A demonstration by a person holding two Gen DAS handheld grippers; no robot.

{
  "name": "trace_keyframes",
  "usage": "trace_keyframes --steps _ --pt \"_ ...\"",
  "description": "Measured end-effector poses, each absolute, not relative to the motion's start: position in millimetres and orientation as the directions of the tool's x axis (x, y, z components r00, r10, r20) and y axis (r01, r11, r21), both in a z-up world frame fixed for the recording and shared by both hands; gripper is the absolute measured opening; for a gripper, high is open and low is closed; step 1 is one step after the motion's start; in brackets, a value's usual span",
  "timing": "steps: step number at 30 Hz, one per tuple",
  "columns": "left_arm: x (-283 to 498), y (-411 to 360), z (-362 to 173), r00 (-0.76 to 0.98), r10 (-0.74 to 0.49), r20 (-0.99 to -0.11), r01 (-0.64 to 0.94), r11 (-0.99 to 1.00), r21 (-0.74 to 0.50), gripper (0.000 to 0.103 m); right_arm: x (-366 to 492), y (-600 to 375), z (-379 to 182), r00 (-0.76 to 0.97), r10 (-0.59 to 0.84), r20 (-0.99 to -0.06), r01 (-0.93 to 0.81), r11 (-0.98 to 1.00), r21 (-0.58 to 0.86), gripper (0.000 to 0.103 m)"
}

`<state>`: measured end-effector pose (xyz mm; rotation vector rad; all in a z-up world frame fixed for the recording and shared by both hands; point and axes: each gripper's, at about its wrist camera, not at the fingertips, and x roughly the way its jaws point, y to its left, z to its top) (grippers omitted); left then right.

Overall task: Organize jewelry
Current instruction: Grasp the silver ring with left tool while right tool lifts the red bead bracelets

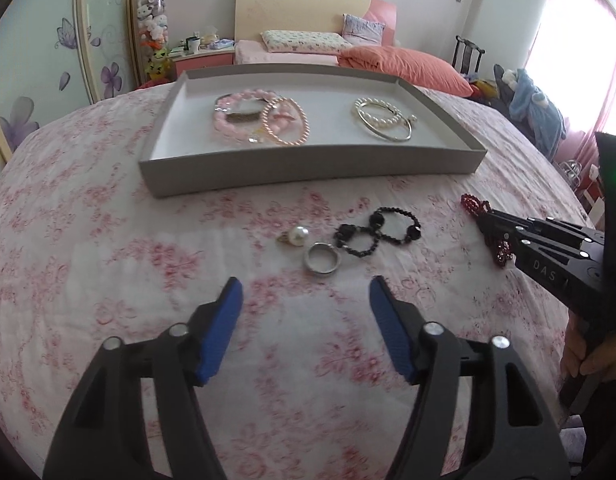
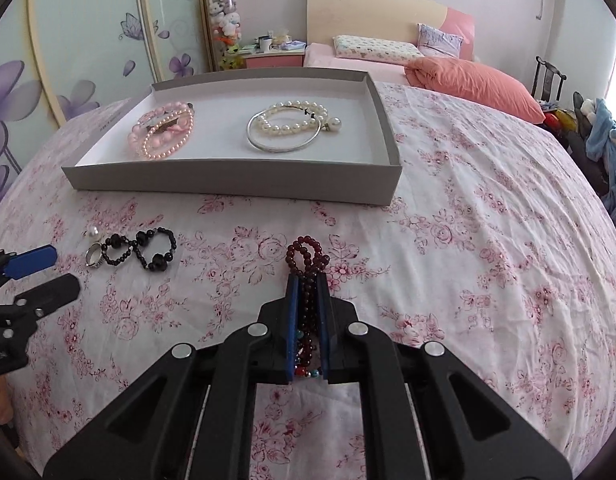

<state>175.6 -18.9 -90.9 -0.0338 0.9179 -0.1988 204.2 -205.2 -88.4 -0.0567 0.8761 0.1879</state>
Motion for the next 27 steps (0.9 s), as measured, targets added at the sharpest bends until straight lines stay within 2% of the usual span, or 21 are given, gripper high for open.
trace_keyframes --steps 9,13,16,27 --pt "186.8 -38.7 -94.0 0.592 -0.138 -0.794 0.146 0.987 -0.063 0.033 204.2 -207.2 -89.4 0.620 0.160 -0.768 -0.186 0.981 0.054 0.010" --pt "189.7 -46.1 -94.4 0.595 -0.123 -0.794 0.142 0.989 -0.047 0.030 204.7 -207.6 -89.5 0.620 0.163 -0.768 -0.187 0.981 0.057 0.010" --pt "191.1 -48.9 -94.9 0.601 -0.104 -0.793 0.136 0.990 -0.027 0.022 204.7 -207.5 -89.4 0.620 0.163 -0.768 -0.187 0.981 0.057 0.010" --pt "181.4 -25.8 -94.5 0.600 -0.107 -0.793 0.127 0.991 -0.038 0.021 202.8 -200.2 -89.3 0.617 0.173 -0.768 -0.211 0.976 0.050 0.010"
